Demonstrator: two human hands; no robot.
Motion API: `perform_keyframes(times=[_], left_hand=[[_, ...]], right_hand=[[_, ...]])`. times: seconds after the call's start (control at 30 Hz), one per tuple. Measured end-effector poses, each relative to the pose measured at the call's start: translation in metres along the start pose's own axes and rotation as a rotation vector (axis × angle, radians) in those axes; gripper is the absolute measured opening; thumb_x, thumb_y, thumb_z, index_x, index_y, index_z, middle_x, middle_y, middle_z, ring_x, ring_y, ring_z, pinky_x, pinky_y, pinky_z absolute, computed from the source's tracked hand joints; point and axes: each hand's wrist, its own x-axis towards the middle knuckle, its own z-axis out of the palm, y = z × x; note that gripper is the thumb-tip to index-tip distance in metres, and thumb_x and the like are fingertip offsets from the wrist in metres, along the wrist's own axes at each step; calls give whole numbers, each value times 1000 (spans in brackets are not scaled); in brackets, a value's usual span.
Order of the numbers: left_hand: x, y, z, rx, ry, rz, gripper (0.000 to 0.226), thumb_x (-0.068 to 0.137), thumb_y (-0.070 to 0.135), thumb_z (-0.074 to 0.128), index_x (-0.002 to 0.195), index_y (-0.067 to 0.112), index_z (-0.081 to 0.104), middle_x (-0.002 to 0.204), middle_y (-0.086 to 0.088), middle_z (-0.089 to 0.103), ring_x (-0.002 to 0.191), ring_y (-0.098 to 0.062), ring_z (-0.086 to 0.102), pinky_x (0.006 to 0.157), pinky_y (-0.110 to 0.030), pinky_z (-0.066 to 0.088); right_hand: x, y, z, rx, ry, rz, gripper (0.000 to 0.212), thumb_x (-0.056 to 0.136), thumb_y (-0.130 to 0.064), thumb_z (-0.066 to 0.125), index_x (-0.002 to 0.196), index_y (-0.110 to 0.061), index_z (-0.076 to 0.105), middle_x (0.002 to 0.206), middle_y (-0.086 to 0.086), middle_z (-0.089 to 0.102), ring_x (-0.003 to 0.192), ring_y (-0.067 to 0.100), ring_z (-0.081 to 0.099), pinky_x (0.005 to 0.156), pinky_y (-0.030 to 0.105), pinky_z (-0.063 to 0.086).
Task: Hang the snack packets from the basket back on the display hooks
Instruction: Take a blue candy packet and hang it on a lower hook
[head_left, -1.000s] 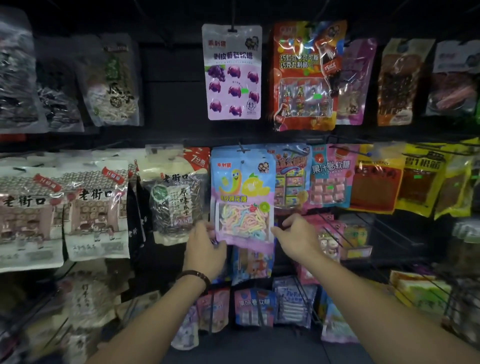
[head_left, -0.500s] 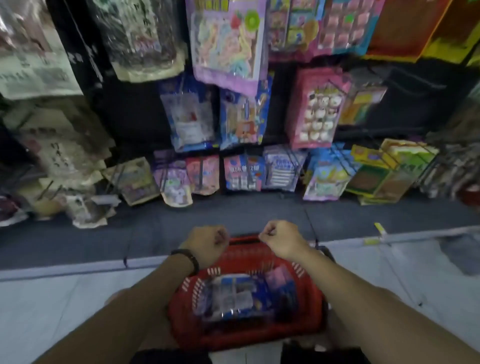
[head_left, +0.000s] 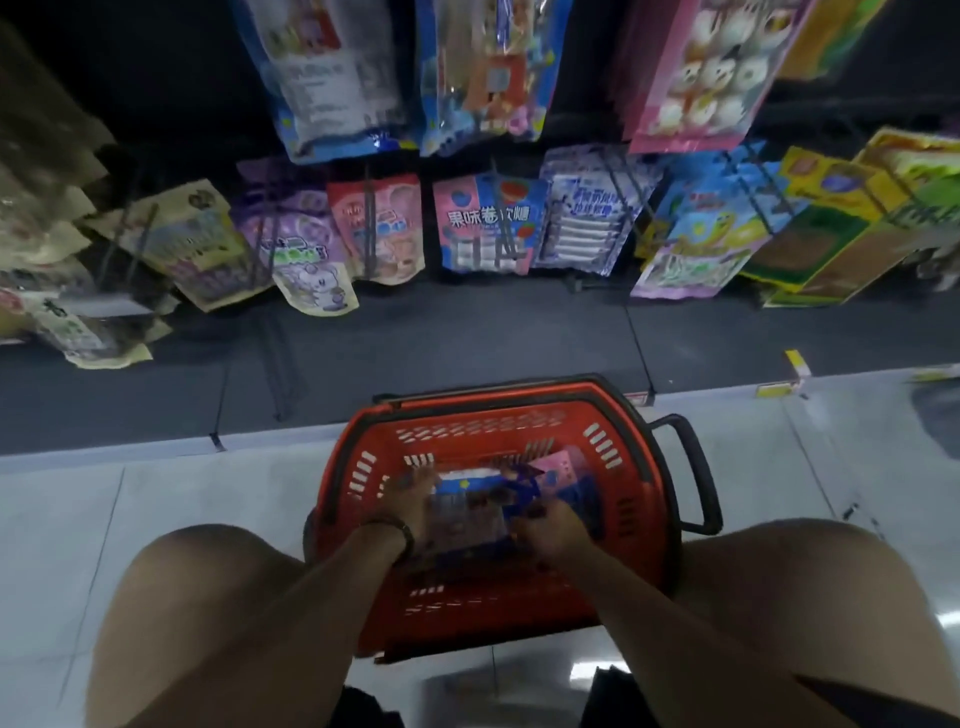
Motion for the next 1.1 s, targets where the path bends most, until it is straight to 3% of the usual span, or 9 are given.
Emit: perform_keyframes(times=[0.17,0.27,0.47,0.67,0.77,0.83,0.93,1.0,1.1], left_hand=[[30,4,6,-418,-50,-25,64,100,20,66,157,15,39,159,-12,45,142,-31,49,115,-36,40],[51,8,5,-634,-59,-155,54,109,38,47,156,13,41,166,-11,36,151,-29,37,122,-37,31],[60,1,23,-914,193,-453,70,97,64,57,143,10,60,149,-21,55,134,-40,54,111,-46,42],[27,22,30,-859,179,-371,38,95,27,73,127,7,71,138,-14,67,128,-31,62,110,-36,46],[-10,45,49,-1326,271,-343,41,80,-7,82,120,-2,72,131,-18,69,126,-32,63,114,-46,46],[-38,61,62,-1649,240,-398,34,74,-23,77,103,-5,73,114,-27,72,97,-38,75,91,-55,61],[-75,80,65,-1909,93,-349,38,80,-25,68,85,10,55,84,-25,75,56,-28,75,50,-38,63],[-95,81,60,-1850,14,-292,39,86,-20,67,83,14,49,87,-28,75,61,-31,76,53,-39,64],[-120,73,45,-1623,-59,-196,22,91,-7,68,101,11,60,104,-22,74,85,-36,73,77,-44,61]], right_hand=[[19,6,12,25,-35,33,31,95,-22,74,103,7,75,91,19,74,89,24,69,77,37,51],[29,14,17,44,-64,73,24,97,-25,70,86,-5,76,86,16,75,80,19,69,68,28,50],[32,20,24,159,-75,139,25,98,-25,70,78,-11,69,87,21,72,86,35,73,75,40,56],[29,22,16,503,5,188,15,98,-7,69,84,-3,73,82,18,71,70,29,69,70,36,54],[25,26,3,781,58,282,39,100,-21,72,128,5,67,124,28,70,112,42,70,104,53,55],[13,23,0,922,15,332,51,100,-31,70,137,2,64,134,29,67,120,46,67,105,59,54],[-5,17,-3,1135,-16,329,36,97,-30,73,122,-5,73,112,22,79,83,35,78,64,41,65],[-16,13,-8,1184,-9,279,31,91,-25,80,115,-6,76,106,17,82,76,30,79,56,35,63],[-38,-1,-23,1181,-31,161,32,88,-17,81,119,-8,77,114,12,79,88,35,74,73,40,62]])
